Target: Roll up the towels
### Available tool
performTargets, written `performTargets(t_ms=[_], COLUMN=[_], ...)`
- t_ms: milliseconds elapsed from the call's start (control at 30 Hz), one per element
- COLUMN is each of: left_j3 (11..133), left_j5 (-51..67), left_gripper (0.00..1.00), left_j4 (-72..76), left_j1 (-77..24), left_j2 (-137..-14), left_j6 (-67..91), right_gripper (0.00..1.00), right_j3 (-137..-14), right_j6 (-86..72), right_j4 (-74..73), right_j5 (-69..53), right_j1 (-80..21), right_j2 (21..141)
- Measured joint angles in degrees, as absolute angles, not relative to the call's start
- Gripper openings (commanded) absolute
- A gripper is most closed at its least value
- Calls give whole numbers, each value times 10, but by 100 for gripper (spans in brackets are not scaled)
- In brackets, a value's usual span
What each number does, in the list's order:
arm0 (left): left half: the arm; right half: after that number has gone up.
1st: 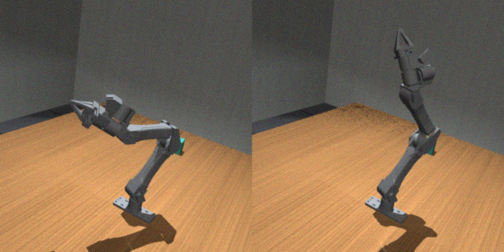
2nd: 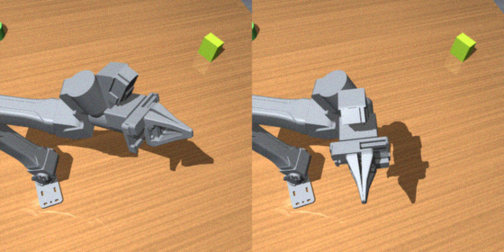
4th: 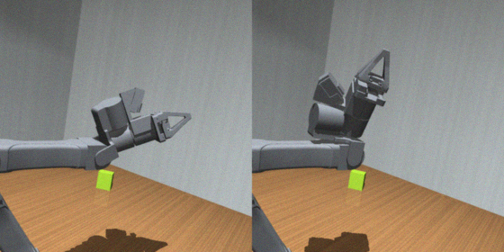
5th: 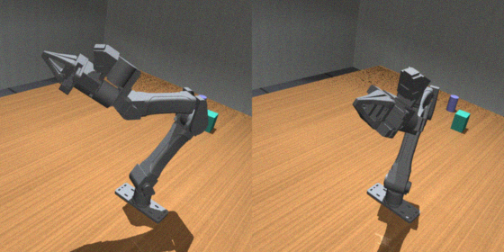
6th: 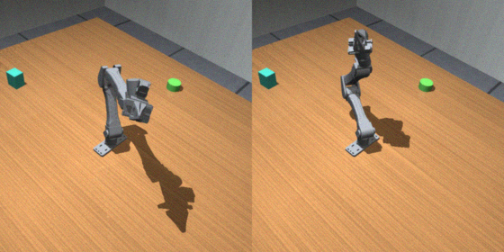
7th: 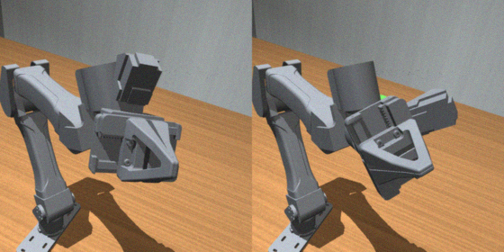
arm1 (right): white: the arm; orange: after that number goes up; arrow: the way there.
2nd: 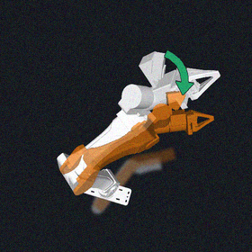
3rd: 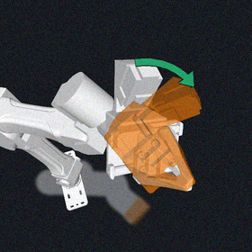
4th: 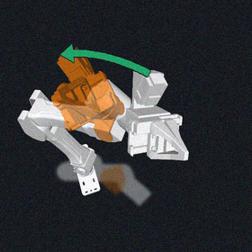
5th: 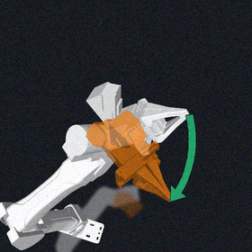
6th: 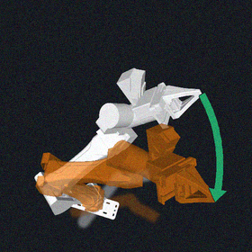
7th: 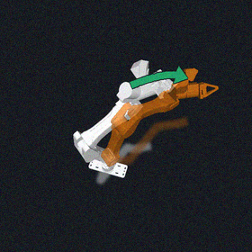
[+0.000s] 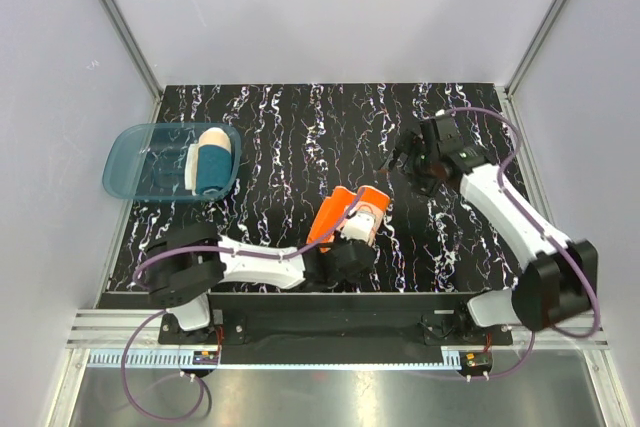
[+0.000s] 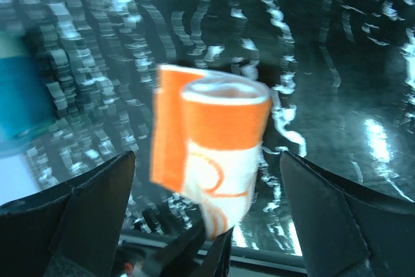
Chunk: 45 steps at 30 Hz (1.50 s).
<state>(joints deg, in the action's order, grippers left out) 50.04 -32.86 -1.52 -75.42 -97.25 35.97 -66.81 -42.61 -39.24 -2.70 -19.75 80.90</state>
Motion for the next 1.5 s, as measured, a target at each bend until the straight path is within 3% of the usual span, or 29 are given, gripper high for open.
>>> performTargets(t_ms=[300,533,900,1500], left_j3=[431,395,359,301], left_j5=[-201,-68,72,220], left_gripper=[13,13,13,19], left_j4=[61,118,184,358], left_j1=[-689,-623,-558,-498], left_j2=[-917,-898,-898,-950], left_j6=[379,407,456,537], right_gripper=[100,100,100,71], right_j3=[-485,-340,-263,-221], right_j6=[-445,-477,-516,-542], right_j4=[-262,-162,26,165], right_j5=[-118,-195,-253,-279], right_j1=[-200,-200,-200,-201], right_j2=[656,648,679,766])
